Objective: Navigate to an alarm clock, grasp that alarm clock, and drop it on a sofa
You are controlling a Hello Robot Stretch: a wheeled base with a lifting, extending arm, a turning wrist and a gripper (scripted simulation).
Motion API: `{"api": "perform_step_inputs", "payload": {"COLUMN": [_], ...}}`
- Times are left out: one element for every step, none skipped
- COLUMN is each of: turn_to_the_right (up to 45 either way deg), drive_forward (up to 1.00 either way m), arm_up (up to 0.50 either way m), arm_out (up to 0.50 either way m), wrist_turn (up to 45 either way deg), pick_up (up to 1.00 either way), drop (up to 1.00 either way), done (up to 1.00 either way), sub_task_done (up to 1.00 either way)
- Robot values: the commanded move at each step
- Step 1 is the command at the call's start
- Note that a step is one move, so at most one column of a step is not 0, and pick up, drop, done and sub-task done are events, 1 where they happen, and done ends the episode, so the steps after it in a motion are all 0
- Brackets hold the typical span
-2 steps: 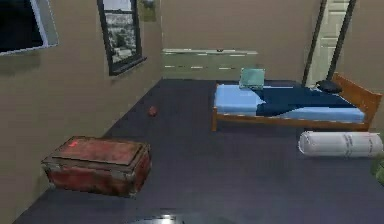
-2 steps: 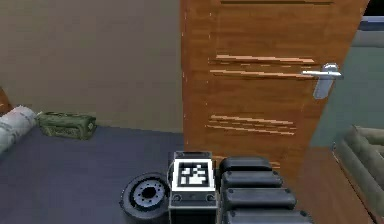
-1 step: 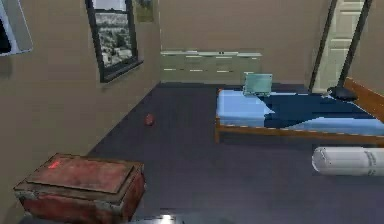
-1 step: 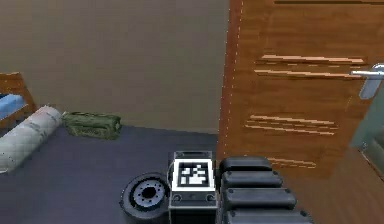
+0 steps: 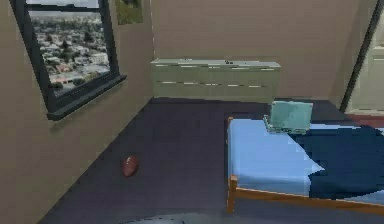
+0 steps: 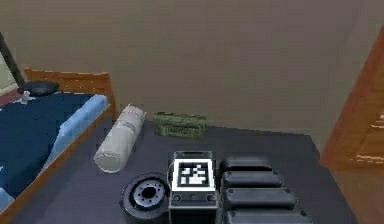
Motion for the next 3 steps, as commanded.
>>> {"api": "perform_step_inputs", "payload": {"turn_to_the_right": [-6.0,0.0,6.0], "drive_forward": [0.0,0.55,0.0], "arm_up": [0.0,0.0,0.0], "arm_out": [0.0,0.0,0.0], "wrist_turn": [0.0,0.0,0.0], "pick_up": [0.0,0.0,0.0], "drop": [0.0,0.0,0.0], "done": [0.0,0.0,0.0], "sub_task_done": [0.0,0.0,0.0]}}
